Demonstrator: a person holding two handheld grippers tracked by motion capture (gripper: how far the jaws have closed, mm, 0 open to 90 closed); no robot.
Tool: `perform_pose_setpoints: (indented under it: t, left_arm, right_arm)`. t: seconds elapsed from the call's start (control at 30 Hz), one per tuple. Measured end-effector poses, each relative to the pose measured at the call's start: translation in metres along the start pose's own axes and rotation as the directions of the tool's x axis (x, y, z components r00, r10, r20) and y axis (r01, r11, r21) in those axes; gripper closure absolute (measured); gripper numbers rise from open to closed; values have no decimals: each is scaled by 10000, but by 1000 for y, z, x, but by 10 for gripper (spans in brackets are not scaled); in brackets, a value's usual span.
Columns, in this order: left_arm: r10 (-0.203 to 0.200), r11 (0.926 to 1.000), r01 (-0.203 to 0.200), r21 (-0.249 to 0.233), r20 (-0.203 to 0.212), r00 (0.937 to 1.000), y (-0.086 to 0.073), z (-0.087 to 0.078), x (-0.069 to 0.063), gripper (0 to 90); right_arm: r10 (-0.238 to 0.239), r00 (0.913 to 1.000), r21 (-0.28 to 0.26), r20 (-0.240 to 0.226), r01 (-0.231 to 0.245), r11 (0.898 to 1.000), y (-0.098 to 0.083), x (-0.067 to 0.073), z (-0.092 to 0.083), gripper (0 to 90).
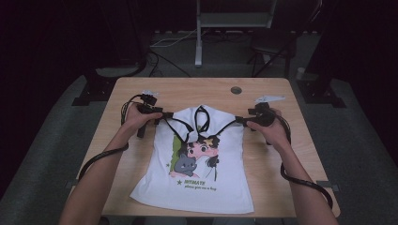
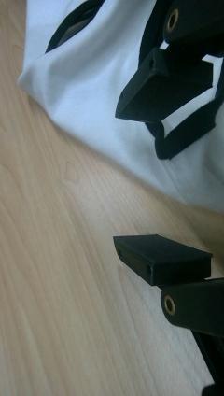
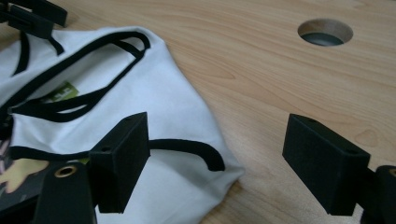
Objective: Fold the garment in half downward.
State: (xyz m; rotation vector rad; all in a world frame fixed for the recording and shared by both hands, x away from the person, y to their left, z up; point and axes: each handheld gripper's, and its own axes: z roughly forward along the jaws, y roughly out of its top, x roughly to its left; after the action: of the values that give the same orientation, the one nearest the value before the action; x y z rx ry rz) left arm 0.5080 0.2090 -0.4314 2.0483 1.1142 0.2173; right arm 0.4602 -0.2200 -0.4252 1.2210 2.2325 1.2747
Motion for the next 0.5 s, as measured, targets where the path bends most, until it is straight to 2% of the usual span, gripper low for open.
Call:
perform_pose_setpoints:
  t: [0.23,0.33,0.5]
  left_arm:
    - [475,9988,-477,87,192,9987,-1,1,-6,459]
    - [798,9968,-799,48,220,9966,-1,3,-10,495]
    - [1149,9934,-1148,-50,186,9932,-3,4,-13,624]
  right_arm:
    - [-84,9999,248,57,82,9997,-4,-3,9,281]
    - [-256,9997,358,12,256,9990,-5,-2,13,327]
    - [-657,9978,591,-34,658,9961,-6,2,18,419]
